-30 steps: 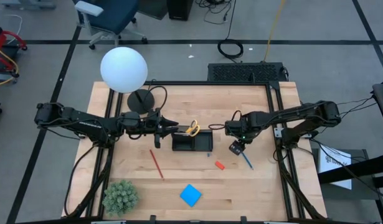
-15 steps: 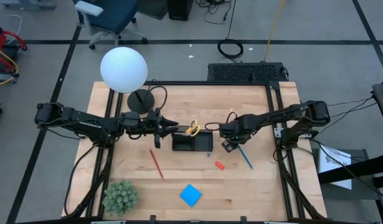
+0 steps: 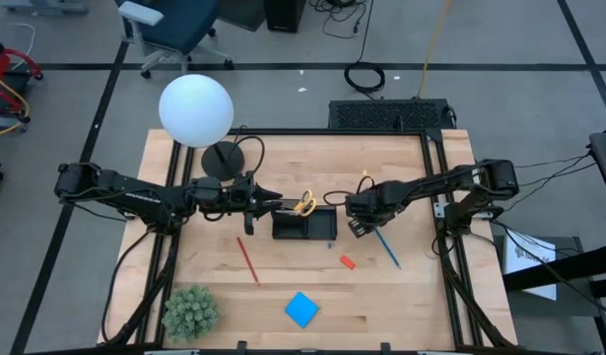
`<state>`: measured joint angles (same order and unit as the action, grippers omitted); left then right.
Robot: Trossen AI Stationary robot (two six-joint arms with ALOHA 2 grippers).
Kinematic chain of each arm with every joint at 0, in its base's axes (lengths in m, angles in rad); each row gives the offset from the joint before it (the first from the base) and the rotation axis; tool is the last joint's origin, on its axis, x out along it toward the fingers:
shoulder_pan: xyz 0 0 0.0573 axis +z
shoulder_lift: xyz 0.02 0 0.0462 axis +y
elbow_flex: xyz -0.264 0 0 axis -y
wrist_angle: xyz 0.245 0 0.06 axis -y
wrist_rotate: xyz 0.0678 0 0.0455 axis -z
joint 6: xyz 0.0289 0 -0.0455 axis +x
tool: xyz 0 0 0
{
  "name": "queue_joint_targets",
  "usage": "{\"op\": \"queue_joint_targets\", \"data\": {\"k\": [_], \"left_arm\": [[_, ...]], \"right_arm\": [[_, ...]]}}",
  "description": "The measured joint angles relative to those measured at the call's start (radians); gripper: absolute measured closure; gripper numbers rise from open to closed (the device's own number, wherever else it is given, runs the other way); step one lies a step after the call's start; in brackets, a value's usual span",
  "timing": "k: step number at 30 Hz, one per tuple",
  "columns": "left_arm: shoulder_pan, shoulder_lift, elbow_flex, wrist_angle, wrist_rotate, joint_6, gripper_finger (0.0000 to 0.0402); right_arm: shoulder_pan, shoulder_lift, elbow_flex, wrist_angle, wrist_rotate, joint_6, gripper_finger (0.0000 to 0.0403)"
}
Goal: Pick and place office supplies into organizer
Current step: Put the blue pencil into the desk organizer
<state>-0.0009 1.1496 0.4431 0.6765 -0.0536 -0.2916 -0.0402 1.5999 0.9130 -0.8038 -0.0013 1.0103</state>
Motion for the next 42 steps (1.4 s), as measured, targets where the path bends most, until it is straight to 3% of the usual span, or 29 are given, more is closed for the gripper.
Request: {"op": "queue_joint_targets", "data": {"k": [9,22,42], "left_arm": [[0.0,0.0,0.0,0.0,0.0,0.0,0.0288],[0.0,0.0,0.0,0.0,0.0,0.0,0.0288],[0.0,0.0,0.0,0.0,0.0,0.0,0.0288]], "right_arm": [[0.0,0.048,-0.028,0.035,-0.07,-0.005,0.0229],[0.008,0.047,-0.03,0.059,-0.089,-0.02,0.0251],[0.007,0.049,-0.032,0.06,-0.082,-0.122,0.0378]]}}
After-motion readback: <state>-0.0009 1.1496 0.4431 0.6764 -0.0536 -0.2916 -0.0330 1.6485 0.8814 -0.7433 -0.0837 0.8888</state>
